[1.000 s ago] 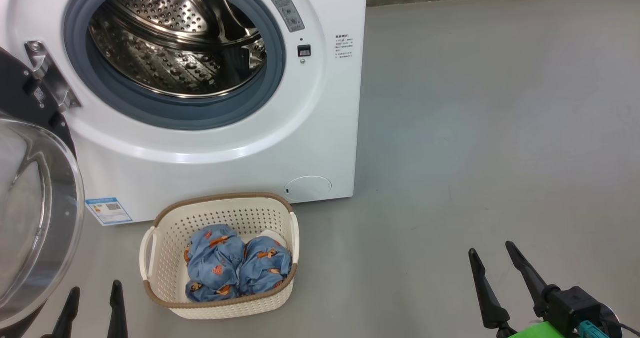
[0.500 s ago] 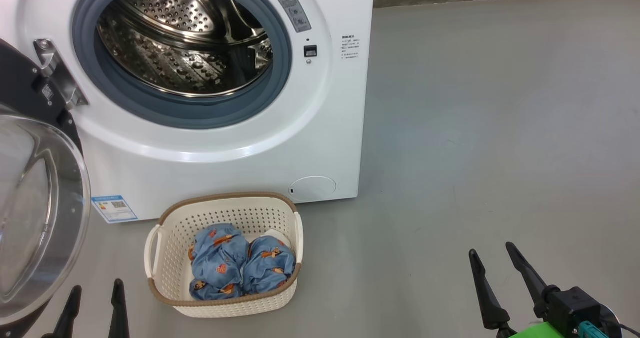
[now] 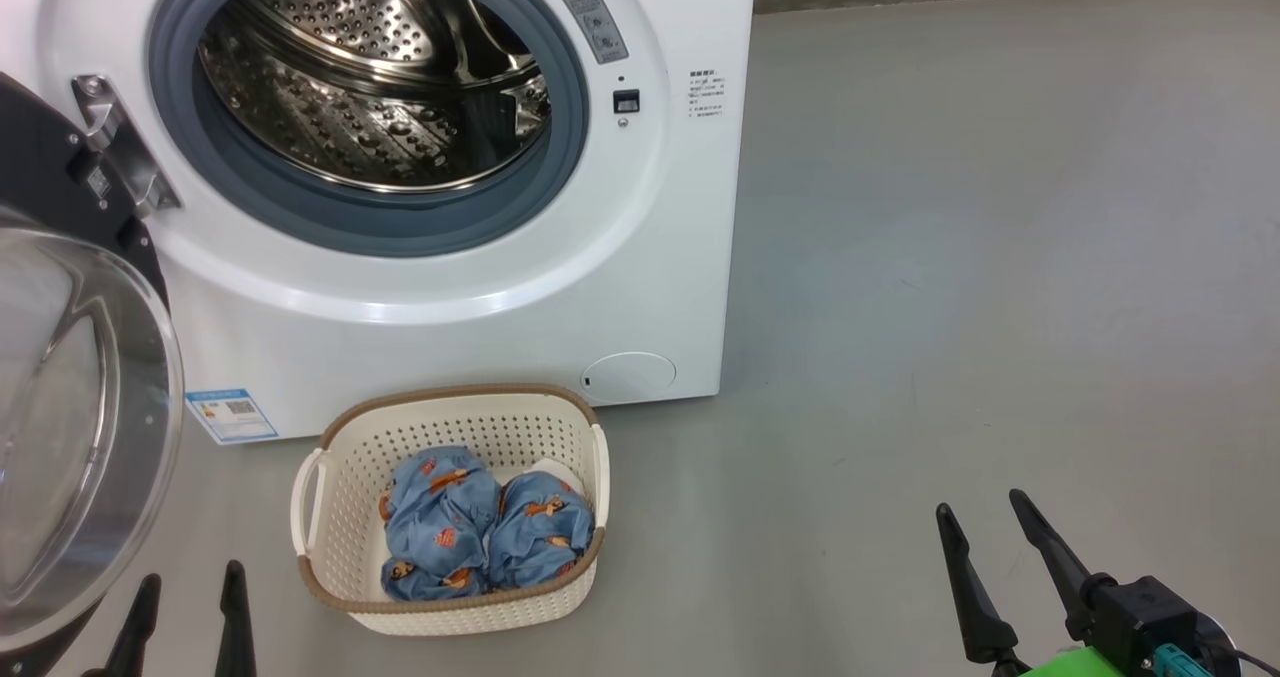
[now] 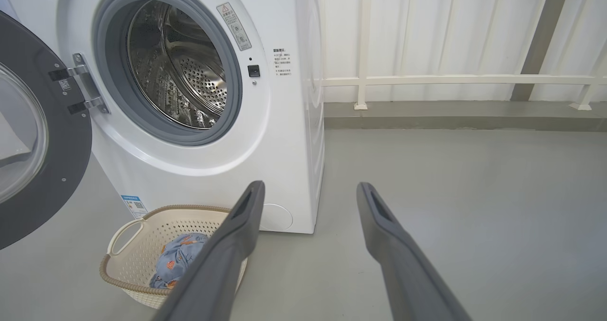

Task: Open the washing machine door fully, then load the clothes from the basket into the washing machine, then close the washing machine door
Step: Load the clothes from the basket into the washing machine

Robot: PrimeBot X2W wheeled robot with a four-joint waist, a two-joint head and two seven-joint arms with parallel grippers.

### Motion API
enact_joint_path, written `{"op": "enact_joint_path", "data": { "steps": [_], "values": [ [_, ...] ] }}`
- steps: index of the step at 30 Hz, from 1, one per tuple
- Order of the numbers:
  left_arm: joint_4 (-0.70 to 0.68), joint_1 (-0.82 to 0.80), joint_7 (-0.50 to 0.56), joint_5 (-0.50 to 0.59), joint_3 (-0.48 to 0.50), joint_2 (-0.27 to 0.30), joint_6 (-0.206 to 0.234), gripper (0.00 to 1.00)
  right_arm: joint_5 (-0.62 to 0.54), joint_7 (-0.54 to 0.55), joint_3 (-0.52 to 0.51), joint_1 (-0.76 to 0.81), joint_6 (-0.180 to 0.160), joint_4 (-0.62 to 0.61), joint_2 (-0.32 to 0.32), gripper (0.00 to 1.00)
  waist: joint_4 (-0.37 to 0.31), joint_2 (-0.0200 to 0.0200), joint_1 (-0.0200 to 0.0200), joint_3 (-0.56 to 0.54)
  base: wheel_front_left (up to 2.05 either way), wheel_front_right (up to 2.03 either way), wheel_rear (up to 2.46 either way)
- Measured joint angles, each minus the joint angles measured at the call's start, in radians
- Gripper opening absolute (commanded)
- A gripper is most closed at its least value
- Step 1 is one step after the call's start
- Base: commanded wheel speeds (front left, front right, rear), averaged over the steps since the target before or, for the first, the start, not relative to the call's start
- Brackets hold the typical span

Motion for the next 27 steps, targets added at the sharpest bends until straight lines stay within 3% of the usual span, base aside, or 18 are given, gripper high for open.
{"op": "enact_joint_path", "data": {
  "steps": [19,27],
  "values": [
    [0.000,-0.028,0.000,-0.004,0.035,-0.001,0.000,1.00,0.003,0.000,0.011,-0.001,0.000,0.013,0.000,1.00,0.001,0.0000,0.0000,0.025,1.62,-1.62,0.00],
    [0.003,-0.027,0.000,-0.004,0.036,-0.001,0.000,1.00,0.003,0.000,0.011,-0.001,0.000,0.016,0.000,1.00,0.002,0.0000,0.0000,0.032,0.81,-0.81,0.00]
  ]
}}
